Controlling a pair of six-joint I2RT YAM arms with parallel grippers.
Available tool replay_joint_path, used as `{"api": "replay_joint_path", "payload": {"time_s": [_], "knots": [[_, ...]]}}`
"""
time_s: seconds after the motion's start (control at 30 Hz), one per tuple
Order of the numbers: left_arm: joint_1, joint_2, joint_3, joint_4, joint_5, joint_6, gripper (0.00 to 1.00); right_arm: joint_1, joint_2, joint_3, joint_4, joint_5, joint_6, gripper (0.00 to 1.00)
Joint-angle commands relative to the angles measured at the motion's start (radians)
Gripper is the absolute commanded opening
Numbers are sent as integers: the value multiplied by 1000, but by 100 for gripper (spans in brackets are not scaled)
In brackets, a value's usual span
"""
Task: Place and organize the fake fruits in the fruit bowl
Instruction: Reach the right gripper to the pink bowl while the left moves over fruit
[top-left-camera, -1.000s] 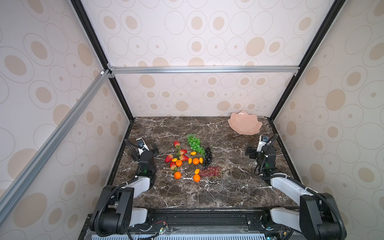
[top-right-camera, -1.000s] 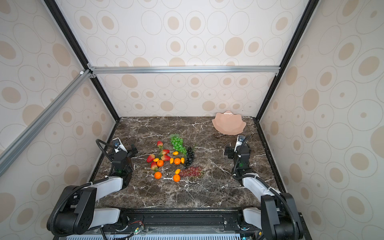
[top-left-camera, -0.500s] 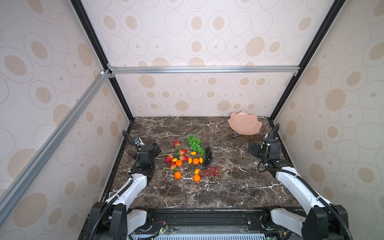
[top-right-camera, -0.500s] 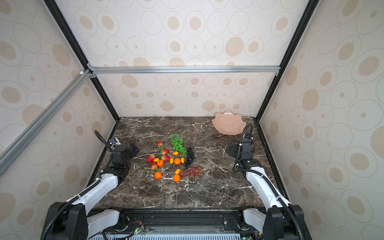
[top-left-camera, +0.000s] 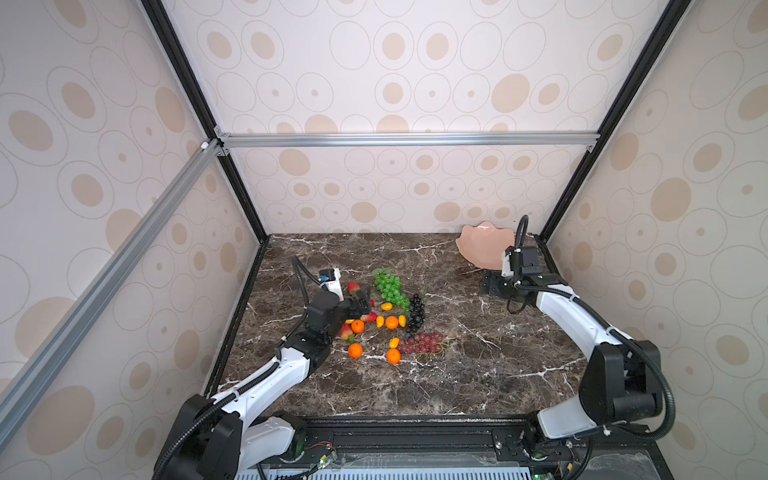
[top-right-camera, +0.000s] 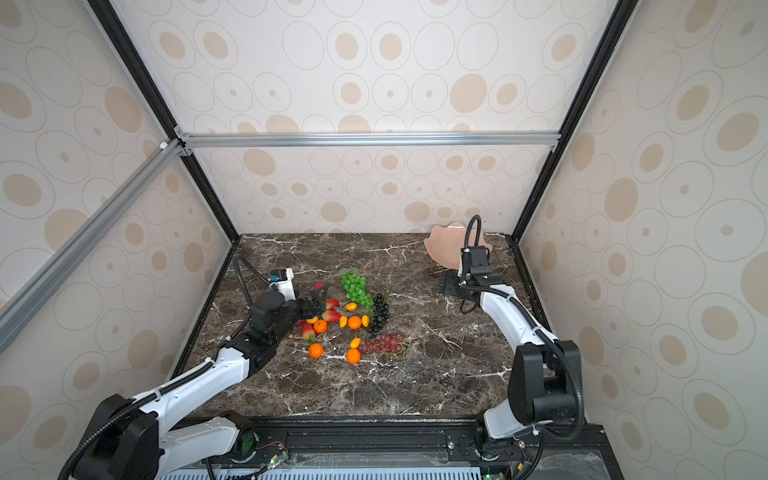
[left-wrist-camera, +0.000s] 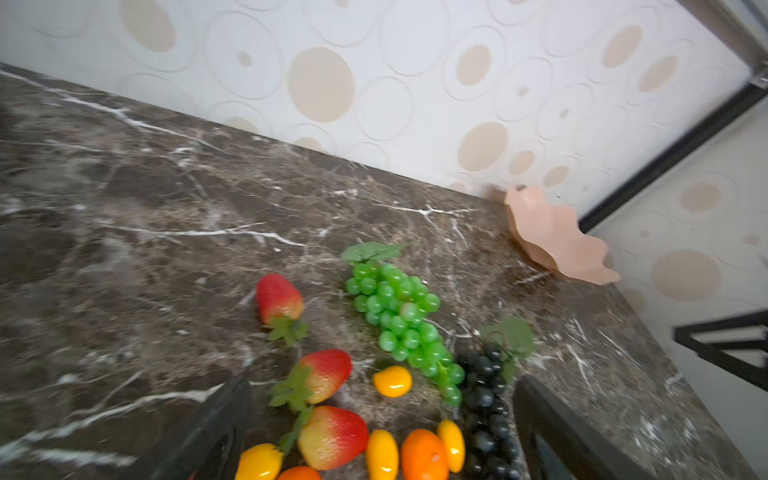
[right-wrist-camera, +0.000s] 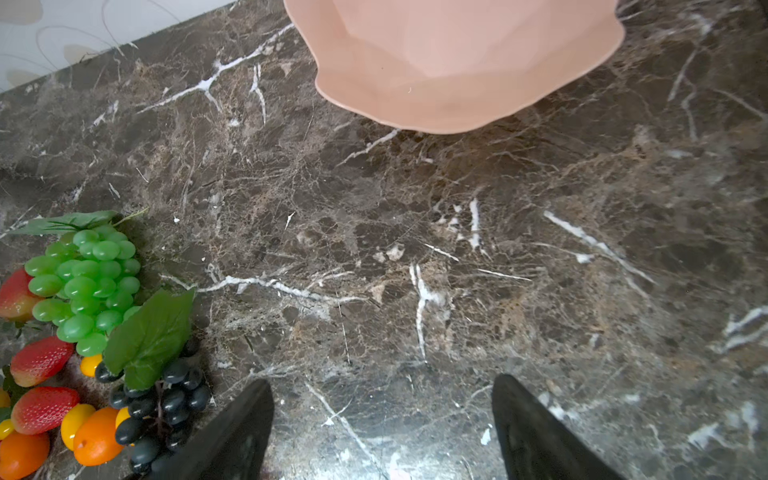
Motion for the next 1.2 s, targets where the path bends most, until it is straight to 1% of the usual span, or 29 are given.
{"api": "replay_joint_path", "payload": {"time_s": [0.0,0.13,0.27,0.33,0.4,0.47,0.57,0.7,0.8,0.83,0.87,0.97,1.03,1.17], "knots": [[-66,40,91,69,53,47,98,42,71,98,-122,20,-82,84],[-128,77,107,145,99,45,98,97,167,218,-174,162,-154,84],[-148,96,97,216,134,-13,98,106,264,338,-217,171,-216,84],[-151,104,96,229,146,-38,98,107,305,390,-229,213,-244,82],[-156,108,98,237,161,-51,98,107,350,444,-246,255,-275,80],[-158,109,98,238,172,-53,98,109,386,482,-247,288,-306,76],[-157,101,96,242,178,-72,98,110,448,546,-261,325,-345,66],[-158,86,75,300,173,-131,98,118,527,632,-283,339,-386,56],[-158,89,79,307,148,-159,98,121,579,688,-284,345,-394,56],[-158,90,79,308,144,-160,98,121,593,706,-284,348,-397,55],[-158,91,80,309,138,-161,98,122,615,728,-282,346,-402,51],[-157,96,90,292,129,-160,98,127,681,807,-297,345,-409,51],[-157,100,100,274,128,-152,98,133,728,866,-312,348,-427,48],[-159,92,106,248,121,-141,98,136,831,1007,-374,397,-442,48]]}}
